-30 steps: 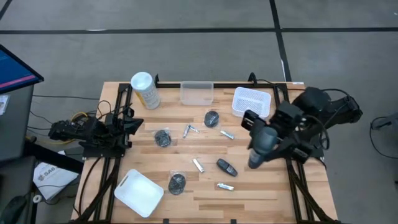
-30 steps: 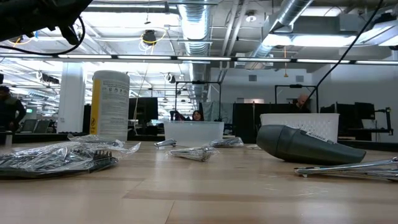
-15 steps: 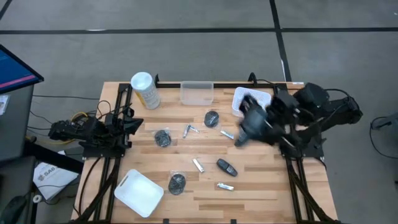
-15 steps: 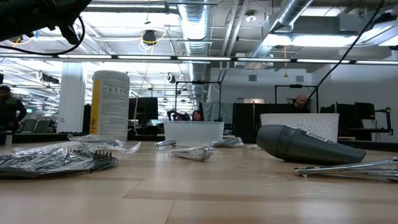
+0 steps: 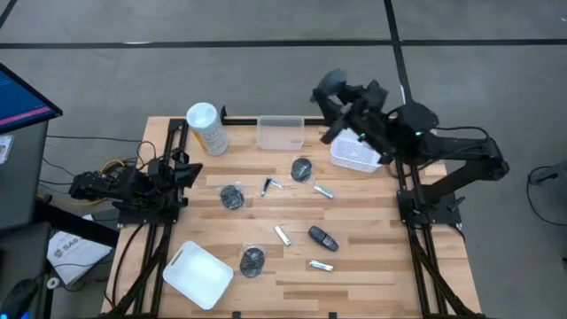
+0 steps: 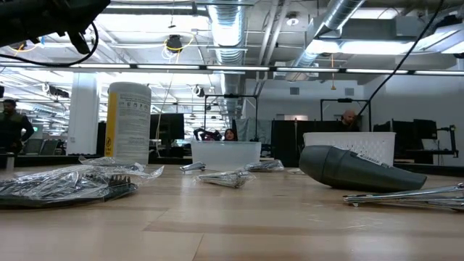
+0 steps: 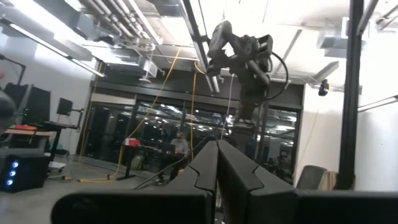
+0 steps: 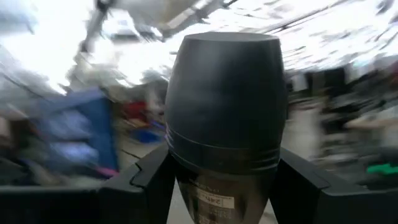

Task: Pick & Place Travel size toiletries
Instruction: Put the gray deodorant into the white basket

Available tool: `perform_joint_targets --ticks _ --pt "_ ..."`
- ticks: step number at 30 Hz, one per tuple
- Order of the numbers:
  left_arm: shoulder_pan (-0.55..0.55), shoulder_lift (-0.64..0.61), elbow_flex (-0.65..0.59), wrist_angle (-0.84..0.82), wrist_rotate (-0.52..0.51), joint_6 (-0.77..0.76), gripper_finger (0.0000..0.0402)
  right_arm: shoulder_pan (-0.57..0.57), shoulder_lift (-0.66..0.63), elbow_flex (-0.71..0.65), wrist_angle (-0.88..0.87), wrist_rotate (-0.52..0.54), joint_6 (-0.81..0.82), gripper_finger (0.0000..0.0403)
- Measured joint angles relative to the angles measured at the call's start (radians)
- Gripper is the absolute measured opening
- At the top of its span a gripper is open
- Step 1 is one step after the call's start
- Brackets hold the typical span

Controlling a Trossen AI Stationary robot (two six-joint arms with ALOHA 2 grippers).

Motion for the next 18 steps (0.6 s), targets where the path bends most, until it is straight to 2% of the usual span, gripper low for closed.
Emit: perform_joint_targets --ticks 6,10,12,14,16,18 --pt "0.0 0.0 0.0 0.007 -0.004 -0.002 0.0002 0.023 0.116 0.087 -0.009 0.121 -0.387 0.0197" --pt "0.0 0.0 0.0 0.01 -0.004 -0.002 0.0002 0.042 0.168 0.148 -0.02 0.202 -0.515 0.0198" --pt "0.0 0.0 0.0 0.011 -0.003 -0.002 0.0002 0.043 0.179 0.184 -0.057 0.273 -0.518 0.0198" --pt "0.0 0.0 0.0 0.014 -0.003 -0.002 0.0002 0.029 0.177 0.22 -0.166 0.357 -0.49 0.0198" --pt "0.0 0.0 0.0 0.014 -0.003 0.0 0.0002 0.001 0.169 0.25 -0.352 0.386 -0.371 0.0198" --pt "0.0 0.0 0.0 0.015 -0.003 0.006 0.0002 -0.042 0.157 0.275 -0.587 0.361 -0.183 0.0198"
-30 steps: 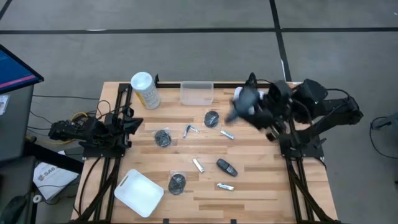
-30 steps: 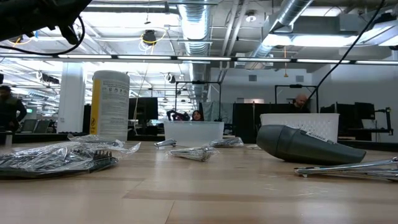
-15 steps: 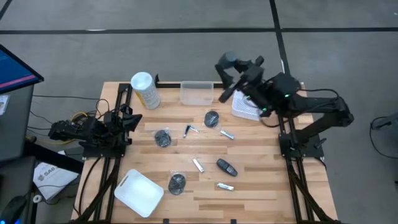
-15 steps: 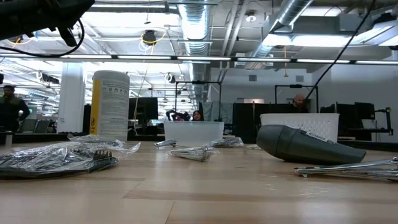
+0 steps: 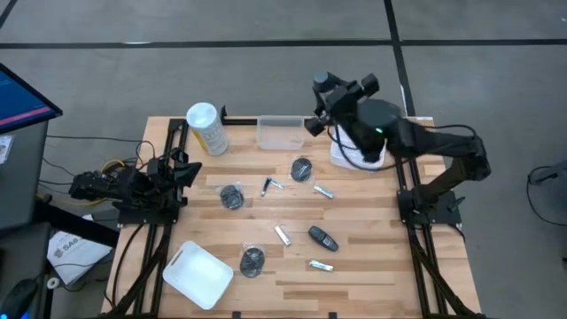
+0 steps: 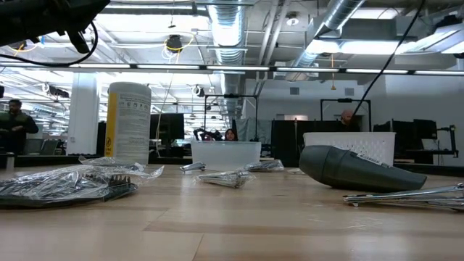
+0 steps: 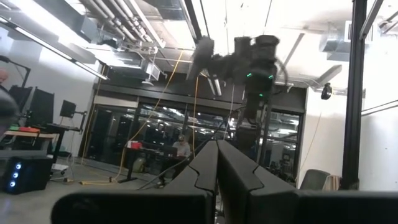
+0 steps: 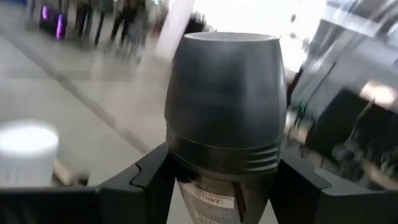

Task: Pick & Place Travel size toiletries
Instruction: Put the gray deodorant into the white basket

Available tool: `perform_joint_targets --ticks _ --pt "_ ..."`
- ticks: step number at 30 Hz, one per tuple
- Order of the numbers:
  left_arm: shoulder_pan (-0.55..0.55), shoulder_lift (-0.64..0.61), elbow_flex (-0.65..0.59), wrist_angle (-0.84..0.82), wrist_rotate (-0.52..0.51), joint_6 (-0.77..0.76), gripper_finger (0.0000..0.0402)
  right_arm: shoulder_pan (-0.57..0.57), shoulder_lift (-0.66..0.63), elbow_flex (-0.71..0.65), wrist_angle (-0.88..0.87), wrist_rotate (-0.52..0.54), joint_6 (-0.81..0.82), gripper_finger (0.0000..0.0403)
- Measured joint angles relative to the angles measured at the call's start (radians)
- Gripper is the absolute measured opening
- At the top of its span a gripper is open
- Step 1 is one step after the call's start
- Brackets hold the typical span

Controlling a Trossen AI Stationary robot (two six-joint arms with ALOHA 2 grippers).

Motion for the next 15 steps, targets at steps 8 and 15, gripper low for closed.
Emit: perform_joint_targets --ticks 8,15 --pt "0.0 0.0 0.0 0.005 0.0 0.002 0.0002 -0.289 0.022 -0.01 -0.697 -0.483 0.517 0.0198" --pt "0.0 0.0 0.0 0.005 0.002 0.003 0.0002 -0.487 0.109 -0.183 -0.823 -0.661 0.411 0.0198"
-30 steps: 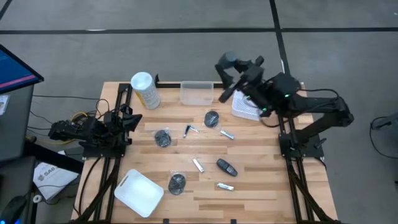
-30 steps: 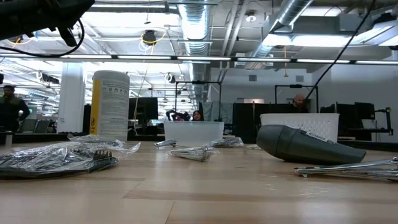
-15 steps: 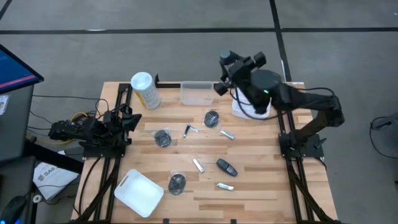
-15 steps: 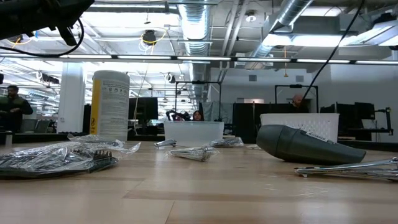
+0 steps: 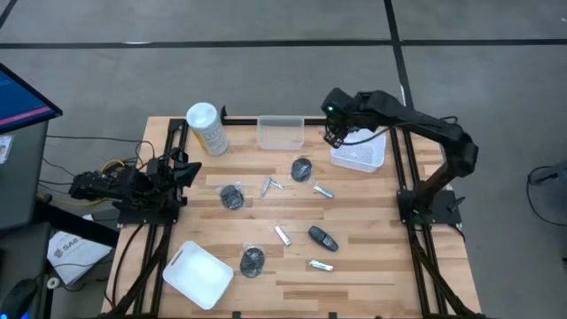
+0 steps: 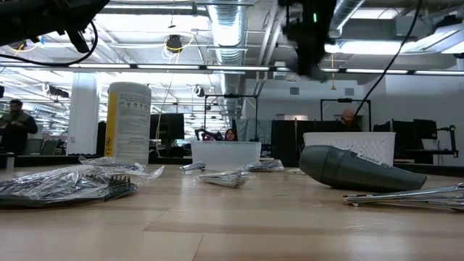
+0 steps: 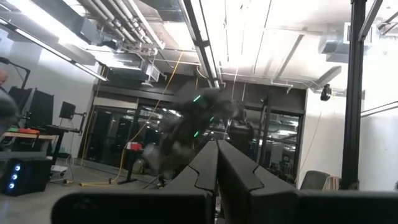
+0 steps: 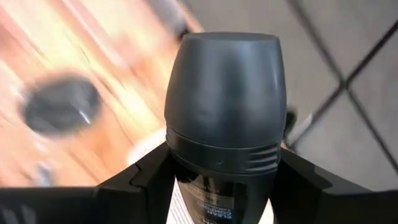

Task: Pick & Place Travel size toiletries
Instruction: Put the gray deodorant into the white basket

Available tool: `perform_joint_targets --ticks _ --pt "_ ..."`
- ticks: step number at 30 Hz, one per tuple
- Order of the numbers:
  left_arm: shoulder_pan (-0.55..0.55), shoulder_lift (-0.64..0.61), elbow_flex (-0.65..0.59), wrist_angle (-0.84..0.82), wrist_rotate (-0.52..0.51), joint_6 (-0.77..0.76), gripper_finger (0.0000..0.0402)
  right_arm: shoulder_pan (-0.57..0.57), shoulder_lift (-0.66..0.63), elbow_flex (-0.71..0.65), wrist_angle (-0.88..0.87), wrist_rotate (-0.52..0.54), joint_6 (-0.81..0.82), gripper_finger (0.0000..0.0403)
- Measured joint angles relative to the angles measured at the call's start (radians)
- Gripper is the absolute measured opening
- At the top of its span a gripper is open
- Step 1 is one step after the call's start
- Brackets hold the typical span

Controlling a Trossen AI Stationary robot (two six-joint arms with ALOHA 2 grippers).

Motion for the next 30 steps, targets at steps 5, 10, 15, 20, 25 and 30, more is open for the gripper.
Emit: perform_joint_targets --ticks 5,10,15,20,25,30 --pt "0.0 0.0 0.0 0.0 0.003 0.0 0.0002 -0.121 0.03 -0.178 0.004 -0.101 -0.049 0.0198" --pt "0.0 0.0 0.0 -0.001 0.002 0.0 0.0002 -0.191 0.03 -0.364 0.102 -0.162 -0.12 0.0202" --pt "0.0 0.0 0.0 -0.001 0.002 0.0 0.0002 -0.231 0.03 -0.469 0.209 -0.227 -0.182 0.0198" --pt "0.0 0.0 0.0 -0.001 -0.002 0.0 0.0002 -0.288 0.03 -0.51 0.294 -0.287 -0.183 0.0204" --pt "0.0 0.0 0.0 -0.001 -0.002 0.0 0.0002 -0.312 0.03 -0.545 0.342 -0.302 -0.183 0.0199" --pt "0.0 0.0 0.0 -0.001 -0.002 0.0 0.0002 -0.307 0.03 -0.575 0.361 -0.303 -0.175 0.0206"
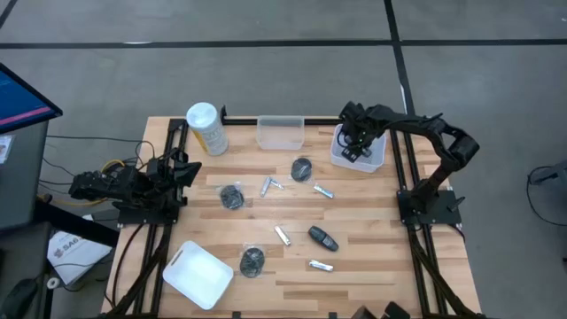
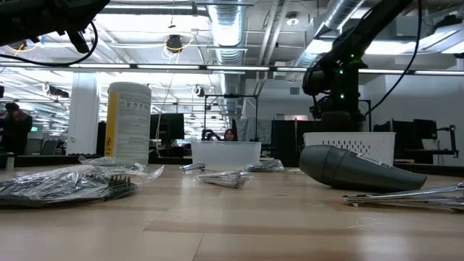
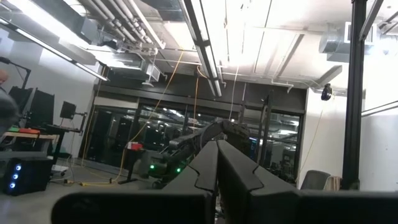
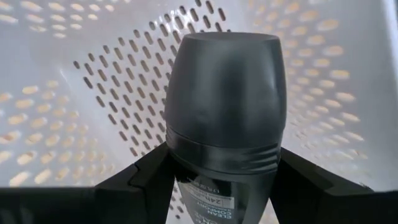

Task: Pick & Place Travel size toiletries
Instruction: Put the gray deodorant into the white basket

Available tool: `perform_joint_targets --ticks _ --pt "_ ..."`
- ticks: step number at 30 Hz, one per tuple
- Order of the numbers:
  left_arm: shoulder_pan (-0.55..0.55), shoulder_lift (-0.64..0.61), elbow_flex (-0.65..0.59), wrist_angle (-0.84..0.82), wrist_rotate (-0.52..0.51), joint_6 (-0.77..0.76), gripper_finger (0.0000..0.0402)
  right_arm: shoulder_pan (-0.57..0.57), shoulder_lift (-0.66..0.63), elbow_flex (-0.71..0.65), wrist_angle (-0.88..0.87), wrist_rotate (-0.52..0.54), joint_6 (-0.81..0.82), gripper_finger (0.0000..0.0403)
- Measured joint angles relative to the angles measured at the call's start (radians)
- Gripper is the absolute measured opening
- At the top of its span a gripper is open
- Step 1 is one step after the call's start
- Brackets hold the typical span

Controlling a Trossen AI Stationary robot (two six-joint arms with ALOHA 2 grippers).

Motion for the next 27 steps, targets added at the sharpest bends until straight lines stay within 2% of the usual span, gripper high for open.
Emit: perform_joint_targets --ticks 6,13,20,27 --pt "0.0 0.0 0.0 0.0 0.0 0.0 0.0002 0.001 0.0 -0.042 0.055 0.004 0.032 0.0205" --pt "0.0 0.0 0.0 0.0 0.0 0.0 0.0002 -0.009 0.0 -0.043 0.079 0.007 0.056 0.023" --pt "0.0 0.0 0.0 0.0 0.001 0.0 0.0002 -0.008 0.0 -0.041 0.077 0.007 0.063 0.0229" --pt "0.0 0.0 0.0 0.0 0.001 0.0 0.0002 -0.003 -0.006 0.096 -0.058 0.009 0.032 0.0274"
